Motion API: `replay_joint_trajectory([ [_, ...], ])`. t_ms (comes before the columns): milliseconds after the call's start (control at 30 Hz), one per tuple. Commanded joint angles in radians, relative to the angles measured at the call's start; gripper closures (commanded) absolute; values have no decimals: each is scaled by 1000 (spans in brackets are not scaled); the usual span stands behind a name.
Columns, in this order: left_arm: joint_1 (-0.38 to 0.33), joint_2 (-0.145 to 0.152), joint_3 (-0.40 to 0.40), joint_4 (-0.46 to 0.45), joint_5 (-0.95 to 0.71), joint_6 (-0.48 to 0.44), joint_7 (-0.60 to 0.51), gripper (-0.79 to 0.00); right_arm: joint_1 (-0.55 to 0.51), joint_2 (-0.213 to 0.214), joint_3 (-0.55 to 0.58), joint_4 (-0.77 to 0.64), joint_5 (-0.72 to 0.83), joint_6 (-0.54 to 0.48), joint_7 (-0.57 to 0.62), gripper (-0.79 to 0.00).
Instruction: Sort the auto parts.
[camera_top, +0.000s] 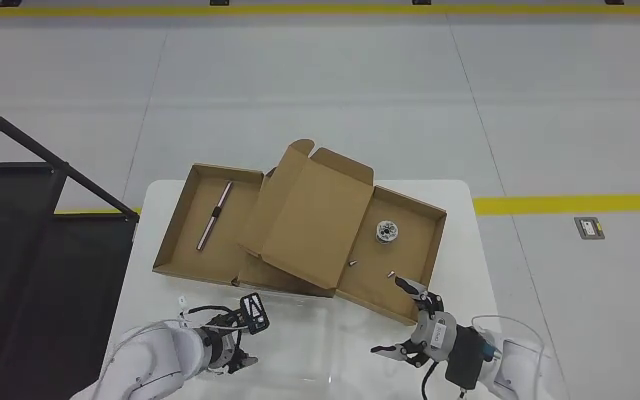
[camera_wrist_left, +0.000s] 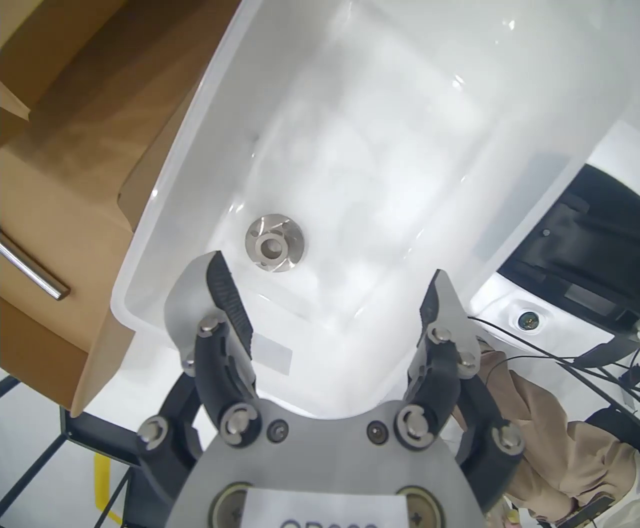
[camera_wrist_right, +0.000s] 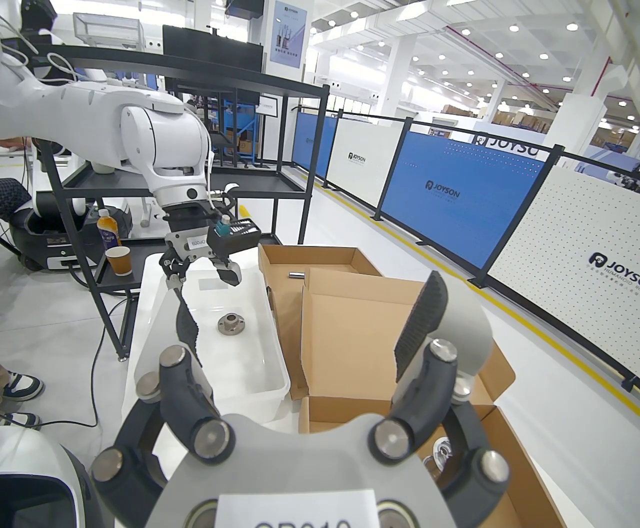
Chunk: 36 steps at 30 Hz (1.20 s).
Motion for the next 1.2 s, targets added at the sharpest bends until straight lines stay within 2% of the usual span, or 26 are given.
replay_joint_trajectory([
  [0, -15, -3, 17, 25, 18, 10, 4, -668, 0, 0, 0, 0, 0, 0, -1, -785],
  [133, -48, -14, 61, 59, 100, 66, 19, -613, 0, 0, 0, 0, 0, 0, -1, -785],
  [400, -130, -41, 159, 176, 158, 113, 33, -443, 0, 0, 0, 0, 0, 0, -1, -785],
  [800, -231, -84, 260, 318, 200, 162, 51, -385, 0, 0, 0, 0, 0, 0, -1, -785],
  [1167, -247, -99, 273, 347, 204, 160, 61, -299, 0, 0, 0, 0, 0, 0, -1, -785],
])
